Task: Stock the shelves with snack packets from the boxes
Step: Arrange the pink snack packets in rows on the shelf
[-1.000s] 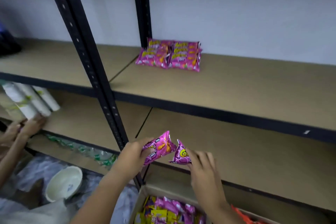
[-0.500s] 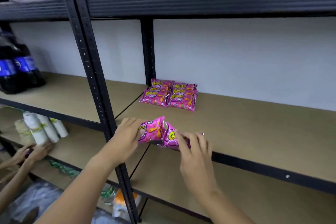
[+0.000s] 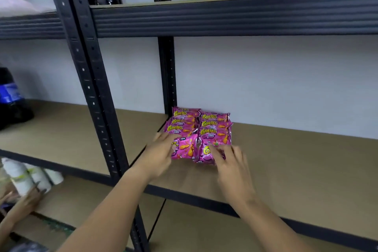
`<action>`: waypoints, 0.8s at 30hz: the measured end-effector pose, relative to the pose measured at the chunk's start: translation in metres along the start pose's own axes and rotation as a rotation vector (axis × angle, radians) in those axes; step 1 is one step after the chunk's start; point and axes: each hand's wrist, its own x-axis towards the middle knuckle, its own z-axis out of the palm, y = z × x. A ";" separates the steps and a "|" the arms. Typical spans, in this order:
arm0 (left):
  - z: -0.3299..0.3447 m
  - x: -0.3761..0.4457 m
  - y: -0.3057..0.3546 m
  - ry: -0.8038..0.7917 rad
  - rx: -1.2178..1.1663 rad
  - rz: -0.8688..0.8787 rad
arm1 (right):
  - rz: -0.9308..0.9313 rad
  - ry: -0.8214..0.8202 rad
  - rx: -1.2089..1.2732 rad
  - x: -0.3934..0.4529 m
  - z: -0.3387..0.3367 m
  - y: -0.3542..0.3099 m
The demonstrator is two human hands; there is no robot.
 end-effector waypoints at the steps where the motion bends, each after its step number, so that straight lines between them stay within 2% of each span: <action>1: 0.005 0.009 -0.009 -0.013 0.001 0.008 | 0.016 0.004 -0.002 0.007 0.008 0.001; 6: 0.030 0.048 -0.043 -0.004 0.002 0.081 | 0.064 0.003 -0.020 0.034 0.043 0.011; 10: 0.050 0.061 -0.055 0.066 0.035 0.090 | 0.075 0.029 -0.058 0.049 0.064 0.021; 15: 0.067 0.068 -0.065 0.187 0.021 0.079 | 0.056 0.063 -0.055 0.058 0.082 0.029; 19: 0.073 0.067 -0.069 0.183 -0.015 0.074 | 0.032 0.087 -0.067 0.061 0.086 0.030; 24: 0.071 0.058 -0.067 0.230 0.057 0.086 | 0.002 0.099 -0.040 0.054 0.089 0.031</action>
